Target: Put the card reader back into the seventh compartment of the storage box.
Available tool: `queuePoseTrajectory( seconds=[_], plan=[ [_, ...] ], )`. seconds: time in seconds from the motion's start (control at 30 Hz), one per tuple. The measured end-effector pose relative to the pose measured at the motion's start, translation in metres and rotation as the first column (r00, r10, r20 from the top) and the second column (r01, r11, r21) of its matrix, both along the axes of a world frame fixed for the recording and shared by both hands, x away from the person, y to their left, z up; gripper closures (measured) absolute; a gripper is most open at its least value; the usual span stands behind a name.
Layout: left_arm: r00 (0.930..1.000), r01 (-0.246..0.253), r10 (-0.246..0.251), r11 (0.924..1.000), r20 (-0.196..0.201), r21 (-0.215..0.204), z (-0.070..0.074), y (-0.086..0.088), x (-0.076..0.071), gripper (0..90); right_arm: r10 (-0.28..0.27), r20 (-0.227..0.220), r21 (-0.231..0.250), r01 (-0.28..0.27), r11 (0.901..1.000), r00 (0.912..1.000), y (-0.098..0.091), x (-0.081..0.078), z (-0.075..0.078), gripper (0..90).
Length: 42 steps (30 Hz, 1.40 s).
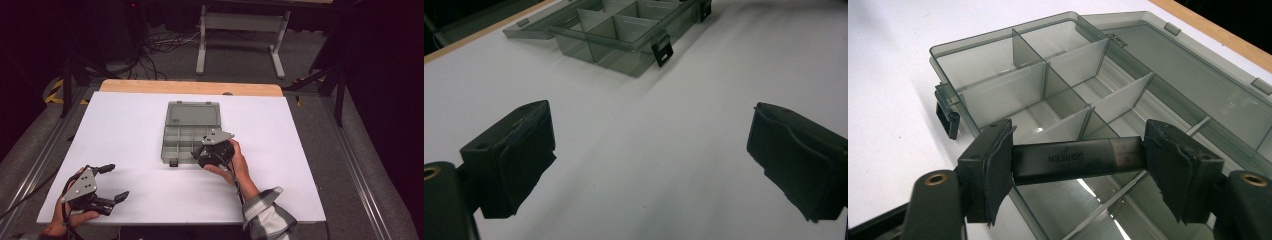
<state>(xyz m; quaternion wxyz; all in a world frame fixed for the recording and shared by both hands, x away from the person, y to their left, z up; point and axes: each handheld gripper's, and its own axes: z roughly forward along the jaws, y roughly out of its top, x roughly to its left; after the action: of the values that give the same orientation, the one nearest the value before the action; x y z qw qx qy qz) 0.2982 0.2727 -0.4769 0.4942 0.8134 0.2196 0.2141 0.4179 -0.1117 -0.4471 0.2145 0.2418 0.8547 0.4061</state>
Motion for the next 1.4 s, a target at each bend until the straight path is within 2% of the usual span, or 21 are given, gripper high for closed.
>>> queuePoseTrajectory(
  seconds=[0.73,1.4],
  plan=[
    [1.0,-0.002,0.002,1.0,-0.002,0.008,-0.001,0.0,0.001,6.2,0.005,0.004,-0.001,-0.005,1.0,1.0,0.001,-0.001,0.0,31.6],
    [0.9999,-0.012,0.012,0.9999,0.005,-0.002,0.0,0.002,0.0,6.3,-0.005,0.1,0.012,0.004,0.9999,0.9949,-0.004,-0.013,0.017,32.0]
  ],
)
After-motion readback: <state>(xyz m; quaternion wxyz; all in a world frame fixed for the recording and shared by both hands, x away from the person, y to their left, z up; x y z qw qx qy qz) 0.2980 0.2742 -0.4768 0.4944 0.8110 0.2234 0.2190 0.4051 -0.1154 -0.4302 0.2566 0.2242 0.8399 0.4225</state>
